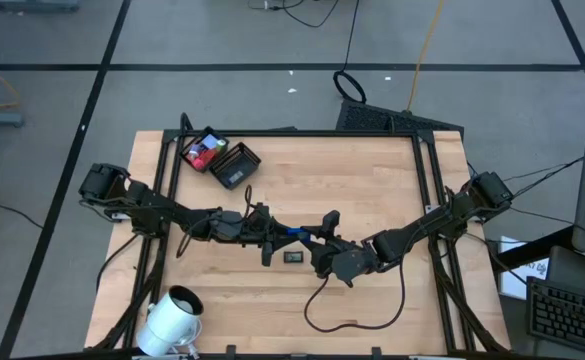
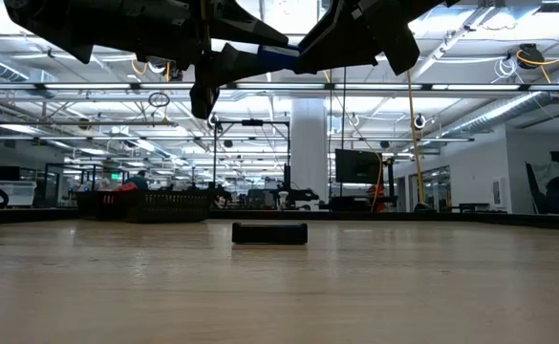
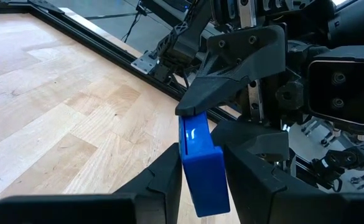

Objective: Pick & Place Office items
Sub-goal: Put the blue timer into the black bin

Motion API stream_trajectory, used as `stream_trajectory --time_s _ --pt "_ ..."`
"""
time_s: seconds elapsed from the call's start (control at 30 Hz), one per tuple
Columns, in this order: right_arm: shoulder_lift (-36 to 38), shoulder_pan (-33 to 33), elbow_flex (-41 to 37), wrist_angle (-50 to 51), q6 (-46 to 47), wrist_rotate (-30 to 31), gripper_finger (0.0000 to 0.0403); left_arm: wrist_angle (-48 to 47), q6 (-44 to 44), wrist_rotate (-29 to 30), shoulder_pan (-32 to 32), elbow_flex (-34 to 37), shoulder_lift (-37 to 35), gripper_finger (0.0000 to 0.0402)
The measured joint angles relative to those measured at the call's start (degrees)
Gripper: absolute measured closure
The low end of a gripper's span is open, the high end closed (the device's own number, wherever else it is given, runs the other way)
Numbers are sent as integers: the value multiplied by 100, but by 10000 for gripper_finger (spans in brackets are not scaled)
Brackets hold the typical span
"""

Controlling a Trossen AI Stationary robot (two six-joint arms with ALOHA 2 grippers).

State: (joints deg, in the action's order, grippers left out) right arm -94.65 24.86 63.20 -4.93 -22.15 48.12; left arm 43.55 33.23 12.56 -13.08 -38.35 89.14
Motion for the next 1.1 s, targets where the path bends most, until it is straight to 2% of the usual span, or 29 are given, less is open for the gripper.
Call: stream_trajectory --time_s 0.13,0.33,0.4,0.6,0.8,0.9,1.1 --pt "0 -2 0 0 2 -2 248 0 -2 1 0 0 0 287" --pt "2 -2 0 21 -69 37 254 -4 24 56 6 2 0 338" --pt "2 -2 0 22 -55 41 253 -7 19 46 26 4 0 339" --pt "45 -11 4 -7 1089 -19 189 4 -127 -26 105 11 0 339" --pt "394 38 2 153 1725 -140 132 36 -702 117 104 9 -4 343" --pt "676 118 2 464 2007 -477 120 -6 -1029 304 105 9 -4 343" --pt "1158 407 -157 713 2303 -480 122 -715 -1511 760 107 9 -434 343"
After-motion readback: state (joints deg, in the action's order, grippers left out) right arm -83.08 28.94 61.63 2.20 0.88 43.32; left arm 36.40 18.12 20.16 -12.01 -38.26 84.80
